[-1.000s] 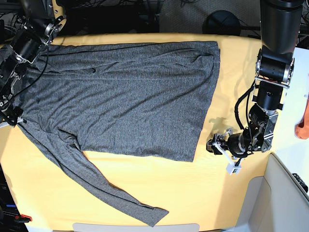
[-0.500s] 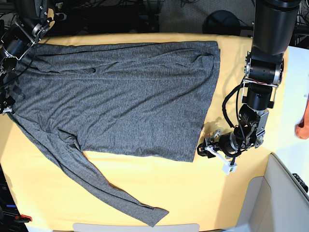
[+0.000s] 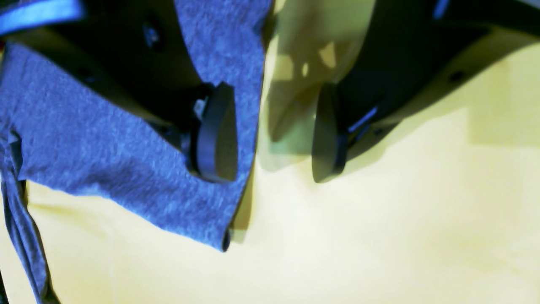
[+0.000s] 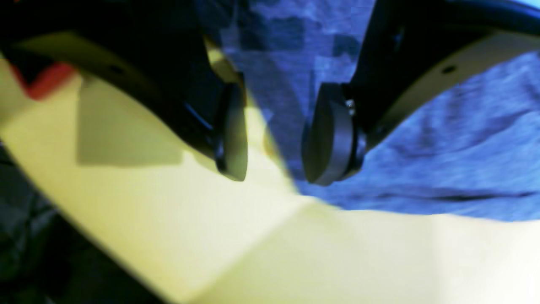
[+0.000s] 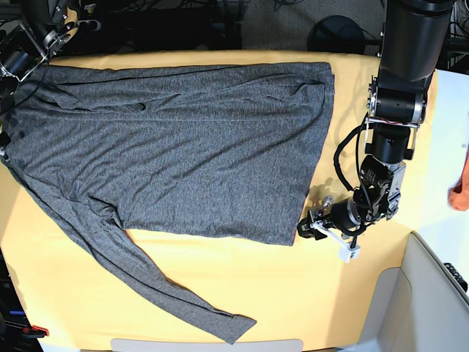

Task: Fold the T-shirt properly
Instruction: 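Move both grippers to the shirt's hem side and grasp the hem, then lift the hem with both grippers and fold it toward the collar edge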

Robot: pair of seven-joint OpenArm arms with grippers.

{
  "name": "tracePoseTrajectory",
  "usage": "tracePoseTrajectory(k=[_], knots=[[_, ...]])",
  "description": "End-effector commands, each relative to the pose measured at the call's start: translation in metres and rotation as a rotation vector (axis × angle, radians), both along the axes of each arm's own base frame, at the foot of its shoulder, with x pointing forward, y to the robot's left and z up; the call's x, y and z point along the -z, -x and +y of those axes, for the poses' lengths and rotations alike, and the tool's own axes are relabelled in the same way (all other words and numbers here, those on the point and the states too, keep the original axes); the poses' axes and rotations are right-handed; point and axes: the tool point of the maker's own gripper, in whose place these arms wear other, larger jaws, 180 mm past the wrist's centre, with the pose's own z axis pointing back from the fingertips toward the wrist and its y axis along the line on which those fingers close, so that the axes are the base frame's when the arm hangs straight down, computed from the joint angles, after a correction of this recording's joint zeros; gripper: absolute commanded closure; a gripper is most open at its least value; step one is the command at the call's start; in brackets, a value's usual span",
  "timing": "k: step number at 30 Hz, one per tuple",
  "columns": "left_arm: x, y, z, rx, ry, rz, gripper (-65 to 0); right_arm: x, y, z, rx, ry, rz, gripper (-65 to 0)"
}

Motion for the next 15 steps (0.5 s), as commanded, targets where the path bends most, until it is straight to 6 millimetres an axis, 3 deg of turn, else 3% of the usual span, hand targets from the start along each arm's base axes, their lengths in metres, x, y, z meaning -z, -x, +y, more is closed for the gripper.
tracePoseTrajectory(k=[1,15], knots=[[-0.011,-0.007,-0.008,0.016,0.012,-0.019,-28.4,-0.025,-0.012,-0.011,-0.004,0.044,-0.062,-26.2],[-0.014,-0.009,-0.056,0.072,0.065,-0.025,-28.4,-0.023,-0.012,-0.008,-0.009,0.041,-0.055,-26.2]])
